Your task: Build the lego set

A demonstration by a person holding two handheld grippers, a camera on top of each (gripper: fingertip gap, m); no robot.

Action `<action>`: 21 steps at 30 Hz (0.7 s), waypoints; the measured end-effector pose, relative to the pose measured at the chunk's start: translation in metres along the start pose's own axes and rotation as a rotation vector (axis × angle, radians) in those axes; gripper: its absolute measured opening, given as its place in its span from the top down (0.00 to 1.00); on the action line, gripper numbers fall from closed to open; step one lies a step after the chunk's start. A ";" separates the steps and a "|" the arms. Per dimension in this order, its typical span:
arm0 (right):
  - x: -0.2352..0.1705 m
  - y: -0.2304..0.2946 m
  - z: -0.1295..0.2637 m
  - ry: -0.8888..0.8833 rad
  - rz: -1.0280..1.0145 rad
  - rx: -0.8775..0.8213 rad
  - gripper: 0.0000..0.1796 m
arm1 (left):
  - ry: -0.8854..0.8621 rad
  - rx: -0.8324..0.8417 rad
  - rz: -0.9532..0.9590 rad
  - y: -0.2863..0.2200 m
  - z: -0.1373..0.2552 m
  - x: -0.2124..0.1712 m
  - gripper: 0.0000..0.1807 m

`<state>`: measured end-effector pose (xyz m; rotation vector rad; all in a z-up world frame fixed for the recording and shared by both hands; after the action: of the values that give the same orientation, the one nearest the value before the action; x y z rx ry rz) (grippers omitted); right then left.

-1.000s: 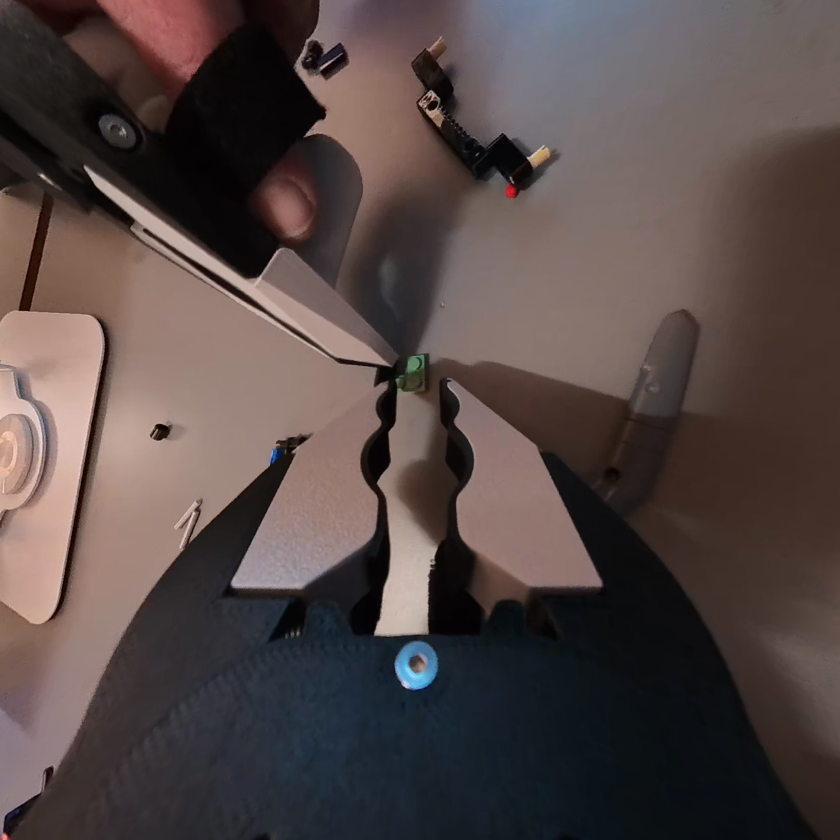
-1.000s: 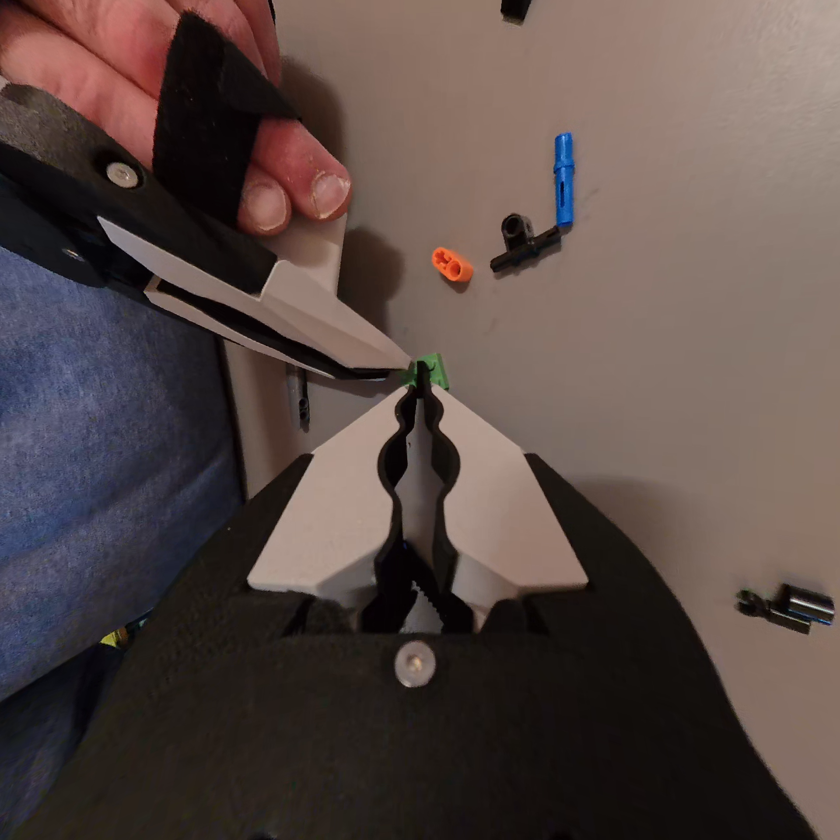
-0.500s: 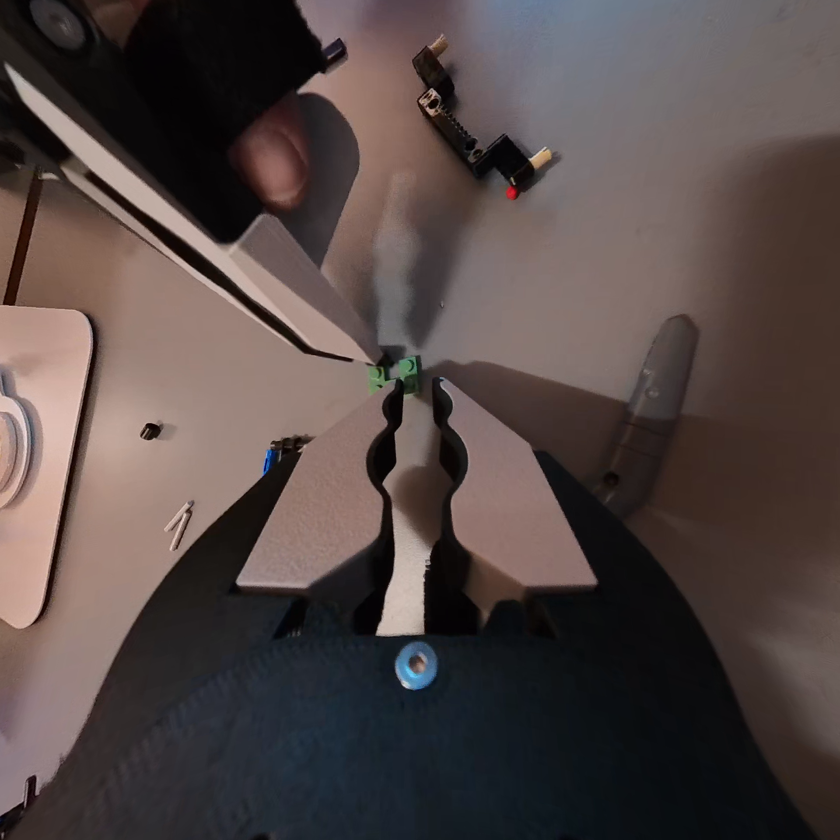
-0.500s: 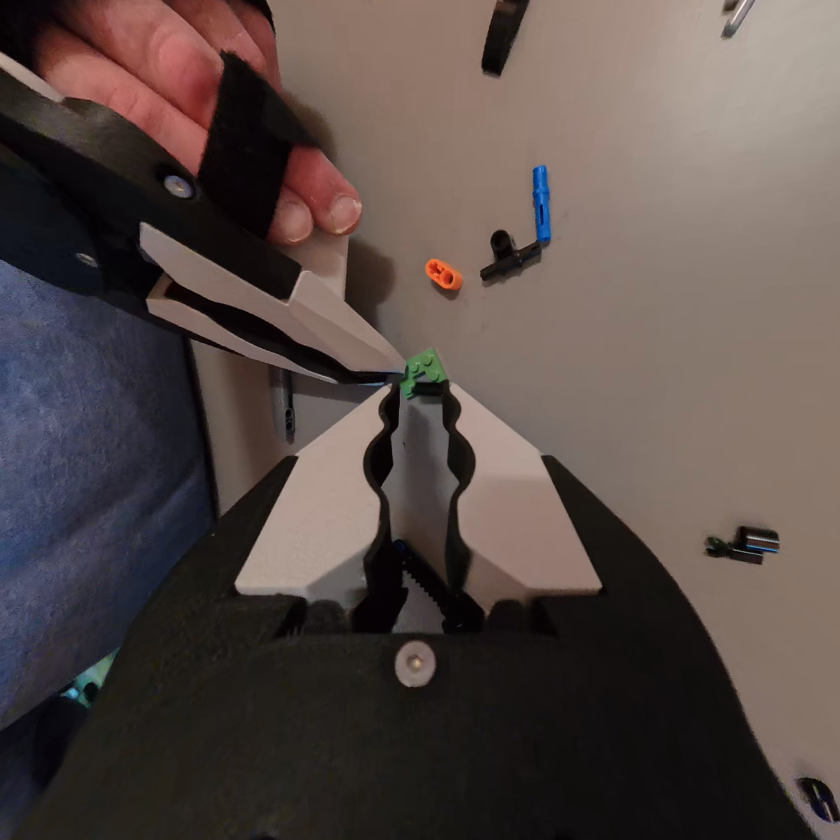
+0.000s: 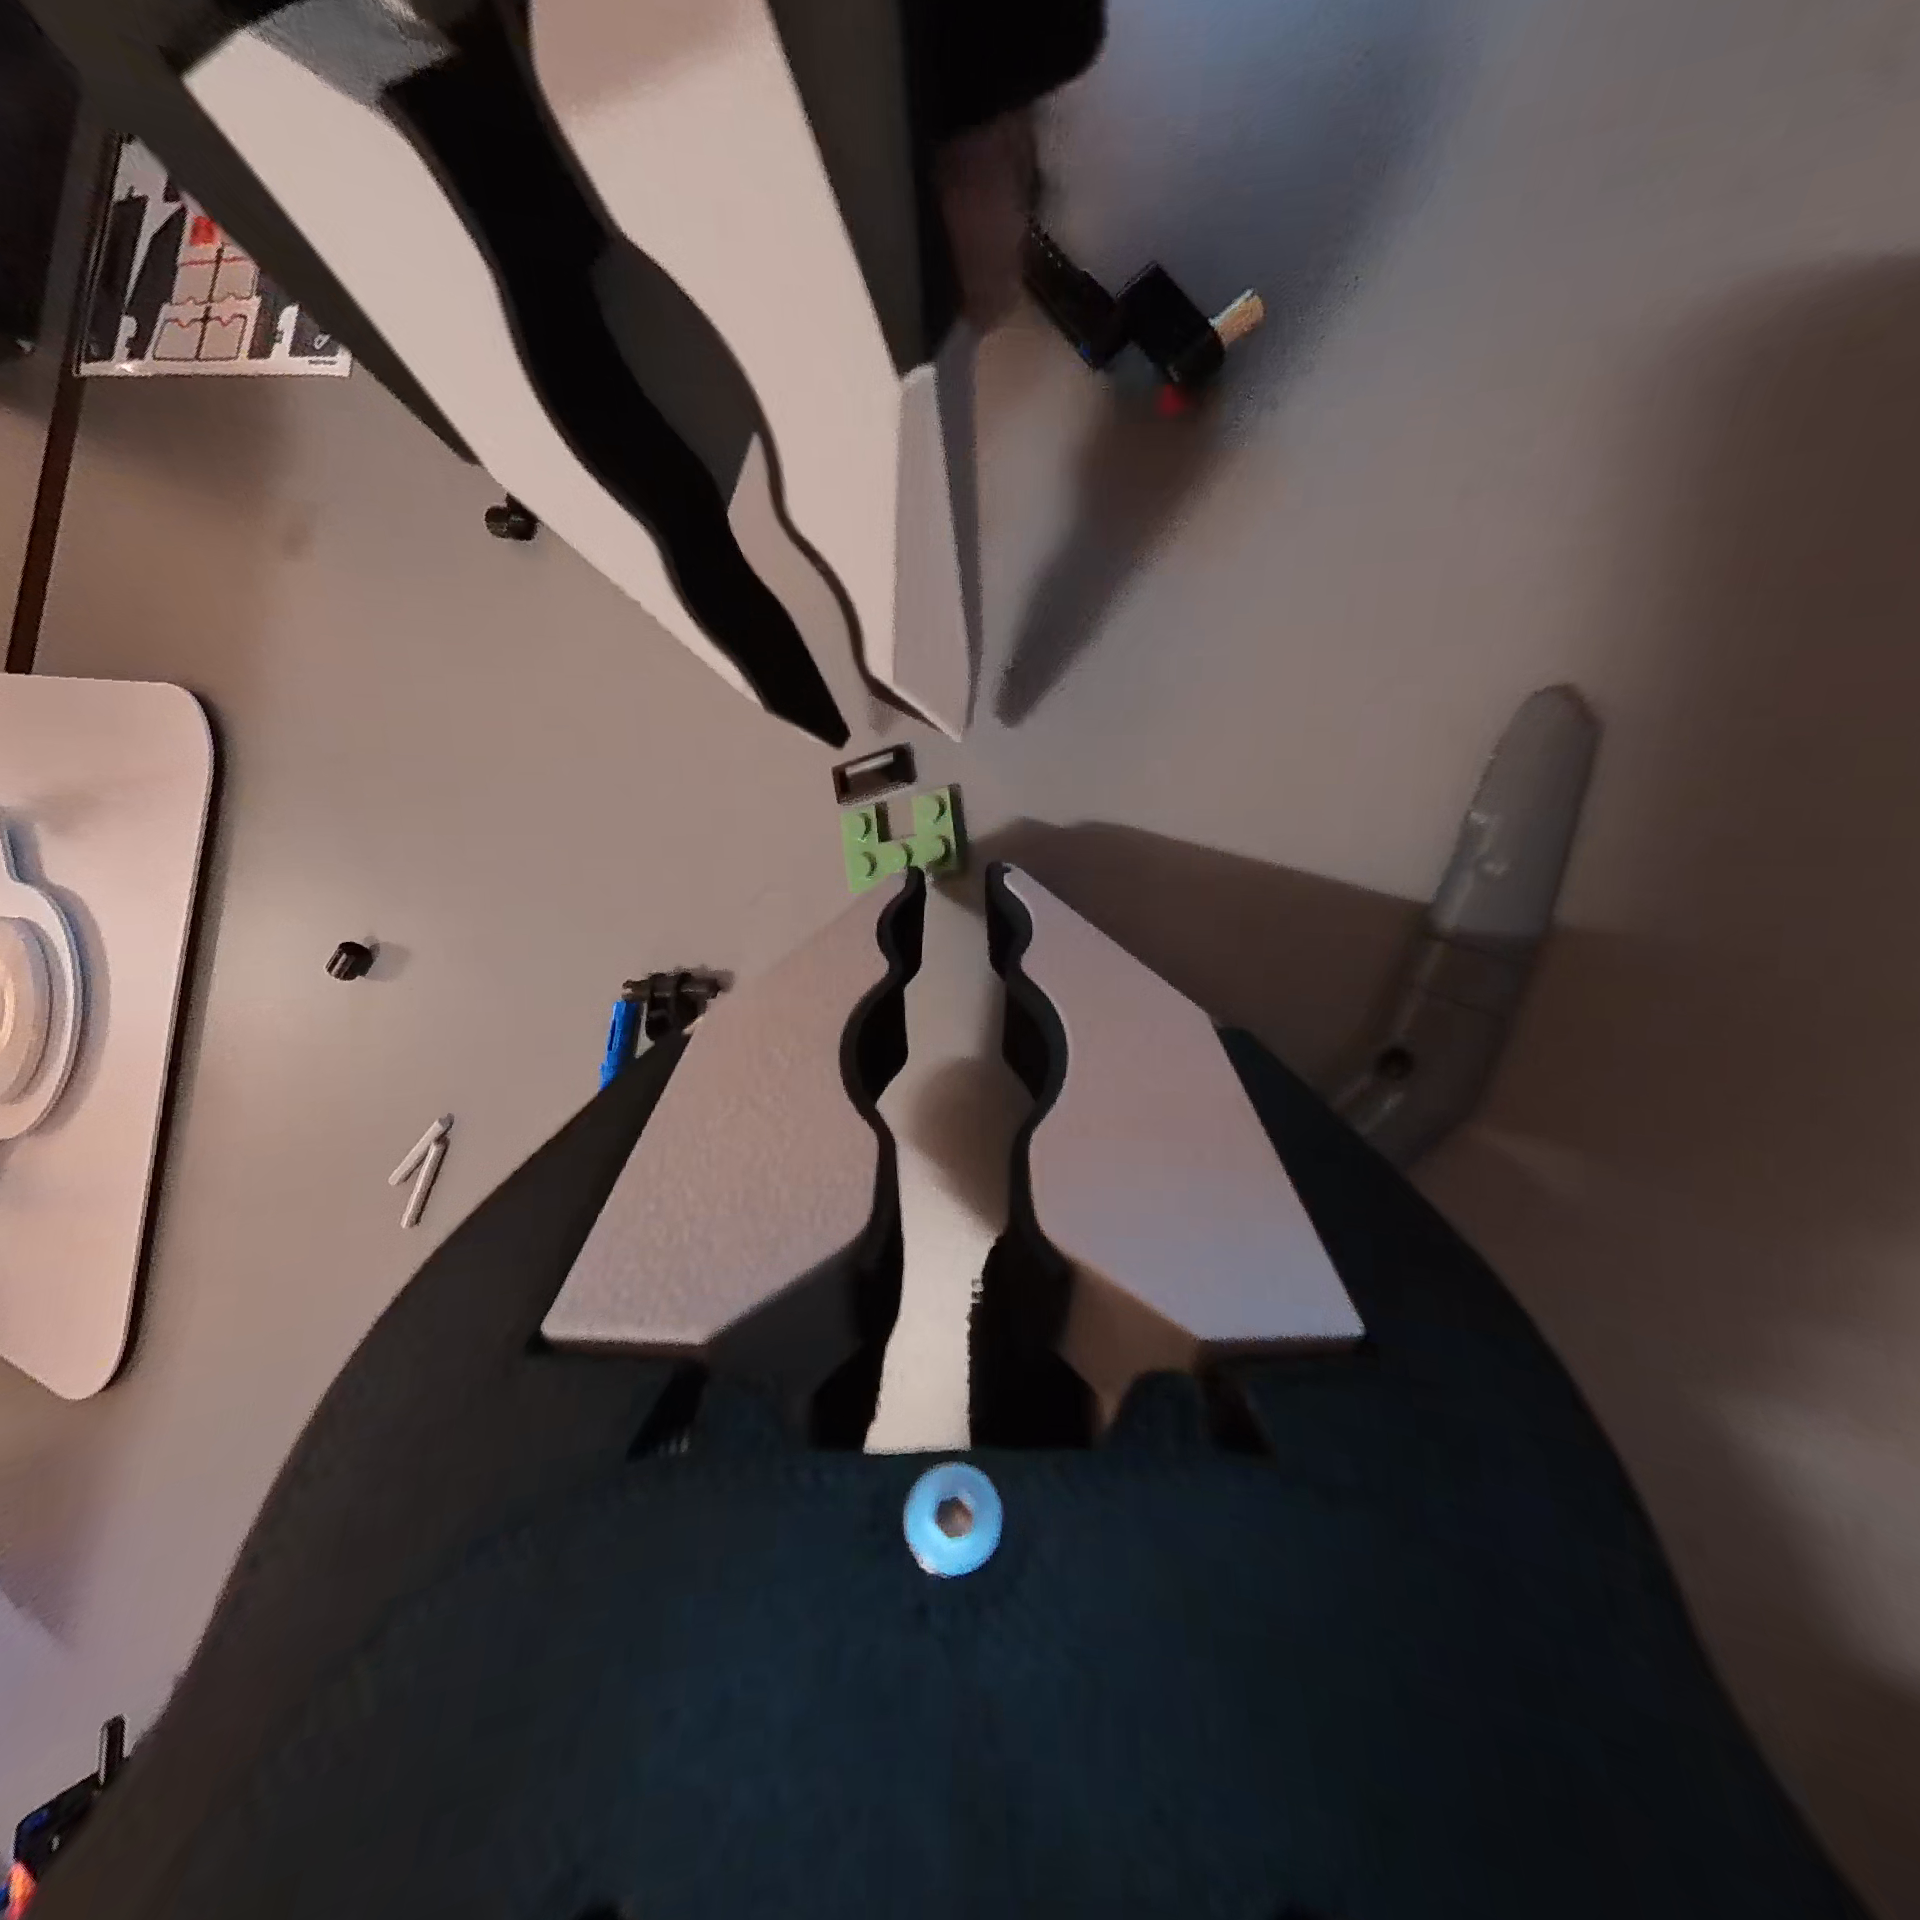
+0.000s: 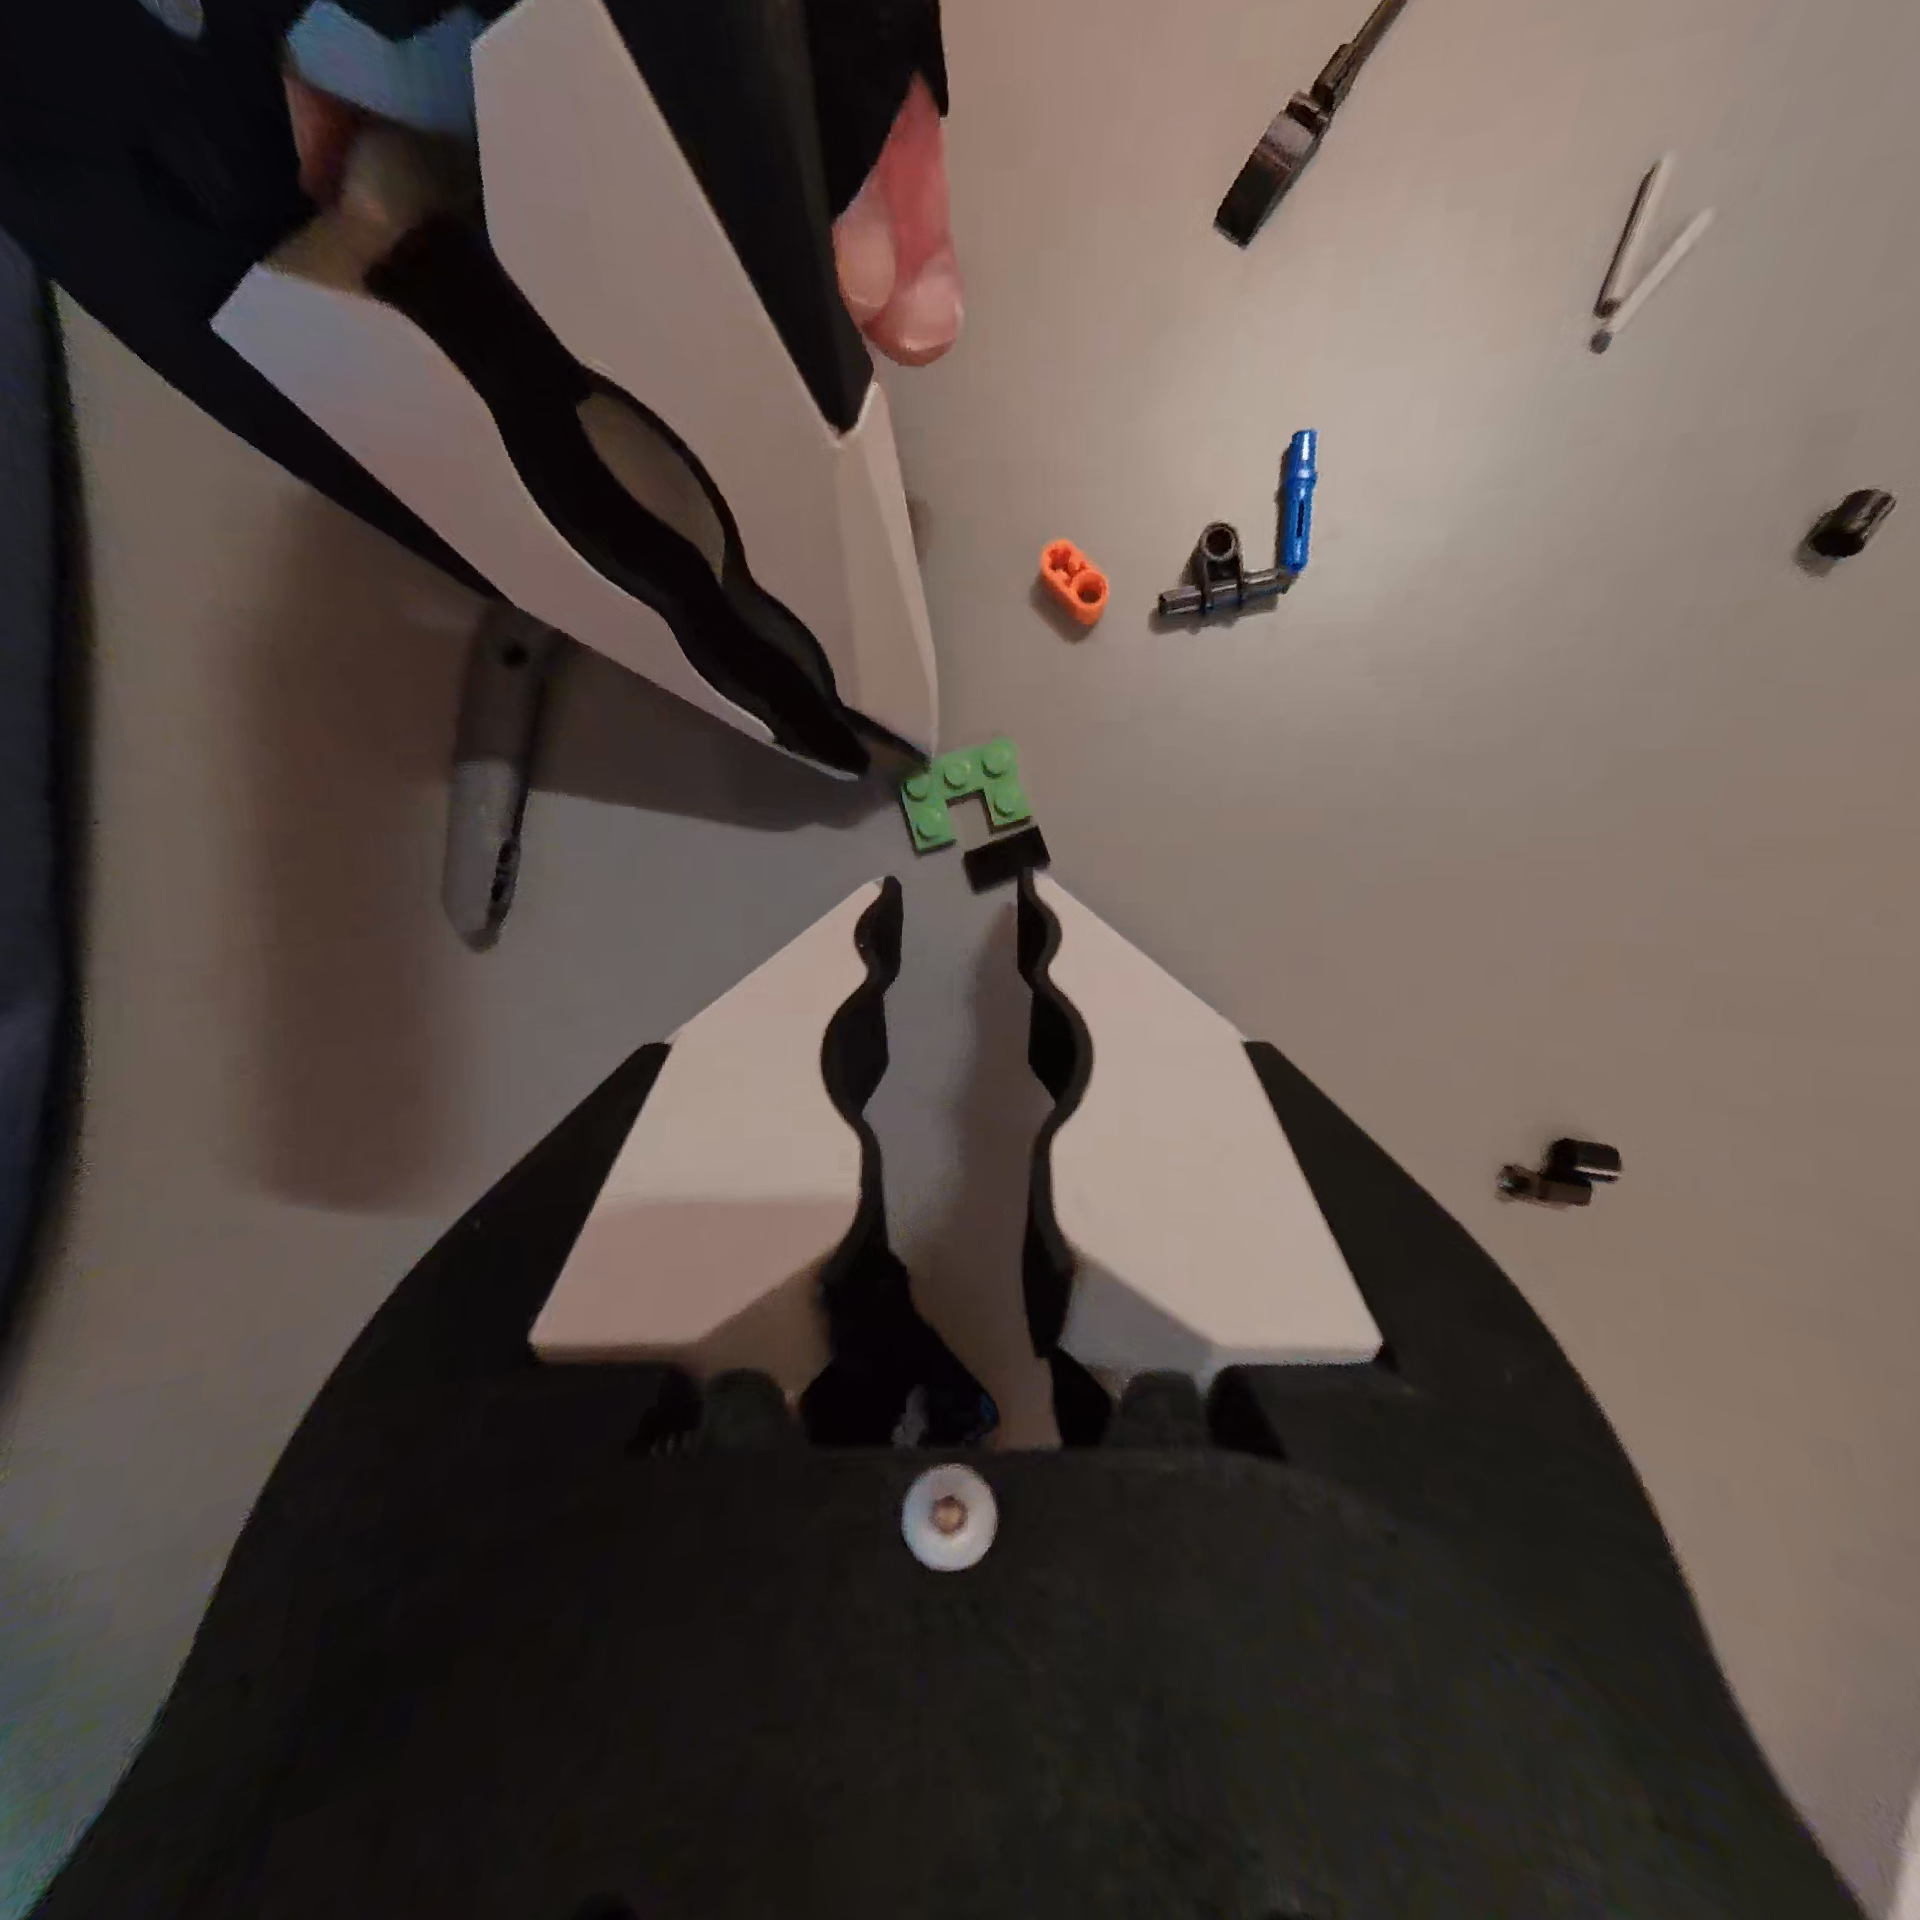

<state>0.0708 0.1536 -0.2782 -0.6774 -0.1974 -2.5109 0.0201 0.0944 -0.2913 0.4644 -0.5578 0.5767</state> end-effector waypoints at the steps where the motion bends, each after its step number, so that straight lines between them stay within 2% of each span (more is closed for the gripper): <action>1: 0.000 0.000 -0.002 0.001 -0.009 -0.013 0.88 | 0.000 -0.002 0.005 0.000 0.000 0.000 0.95; 5: 0.002 -0.001 -0.010 -0.010 0.043 -0.102 0.86 | 0.000 -0.010 0.013 0.000 0.001 -0.001 0.94; 11: 0.003 -0.005 -0.011 0.023 0.126 -0.114 0.85 | 0.006 -0.007 0.004 0.000 0.002 -0.002 0.94; 14: 0.003 -0.007 -0.012 0.018 0.123 -0.087 0.88 | 0.008 -0.011 0.009 0.001 0.002 -0.003 0.94; 19: 0.004 -0.009 -0.015 -0.026 0.070 -0.074 1.00 | 0.011 -0.010 0.010 0.003 0.003 -0.004 0.94; 21: 0.003 -0.009 -0.015 -0.046 0.043 -0.076 1.00 | 0.013 -0.006 0.011 0.004 0.003 -0.005 0.93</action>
<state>0.0573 0.1560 -0.2893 -0.7628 -0.1034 -2.4734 0.0134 0.0937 -0.2908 0.4518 -0.5500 0.5881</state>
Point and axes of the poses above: each gripper's, where its closed fingertips meet, z back along the fingers, x out of its top, y = z × x across the jaws, the point moved 5 cm from there along z, back along the fingers, and after that the axes turned 11 degrees about z, right-handed, at the moved point
